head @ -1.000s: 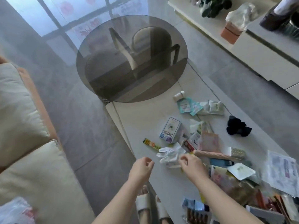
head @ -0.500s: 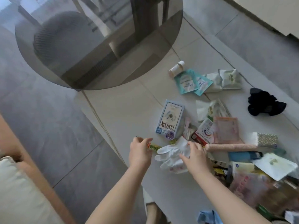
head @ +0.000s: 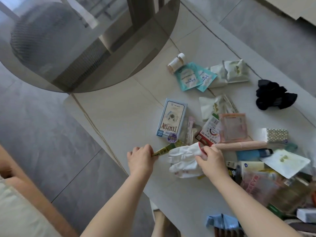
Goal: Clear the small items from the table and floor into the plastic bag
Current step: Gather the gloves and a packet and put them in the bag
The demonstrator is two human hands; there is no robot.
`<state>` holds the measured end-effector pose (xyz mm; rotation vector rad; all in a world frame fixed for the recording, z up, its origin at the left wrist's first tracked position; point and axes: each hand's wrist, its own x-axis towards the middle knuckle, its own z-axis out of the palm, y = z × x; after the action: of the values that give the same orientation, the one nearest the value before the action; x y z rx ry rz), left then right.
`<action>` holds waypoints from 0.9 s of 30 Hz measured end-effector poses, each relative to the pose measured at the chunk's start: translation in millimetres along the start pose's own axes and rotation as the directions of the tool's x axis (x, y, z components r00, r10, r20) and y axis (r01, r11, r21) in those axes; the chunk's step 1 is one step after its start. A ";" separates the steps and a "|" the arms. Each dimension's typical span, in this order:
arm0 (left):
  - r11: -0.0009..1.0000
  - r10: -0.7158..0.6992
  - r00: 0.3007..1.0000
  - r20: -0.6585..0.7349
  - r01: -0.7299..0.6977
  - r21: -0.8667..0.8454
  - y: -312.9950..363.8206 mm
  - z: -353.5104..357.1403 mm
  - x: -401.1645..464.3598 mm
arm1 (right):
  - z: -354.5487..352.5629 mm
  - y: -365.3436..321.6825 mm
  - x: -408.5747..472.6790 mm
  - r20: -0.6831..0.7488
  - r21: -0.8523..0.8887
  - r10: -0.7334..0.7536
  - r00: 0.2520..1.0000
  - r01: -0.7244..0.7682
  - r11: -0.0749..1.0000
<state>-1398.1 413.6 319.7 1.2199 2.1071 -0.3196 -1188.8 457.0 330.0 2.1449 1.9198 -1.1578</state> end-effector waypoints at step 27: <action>0.668 -0.038 0.988 0.150 0.136 -0.732 69.0 5.1 -6.3 | 17.3 27.5 -7.2 -0.016 -0.218 0.026 1.000 -0.029 0.975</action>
<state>-1335.9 443.4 328.1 0.5805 1.8735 0.4061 -1173.1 436.0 309.5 2.0606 1.9149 -0.8829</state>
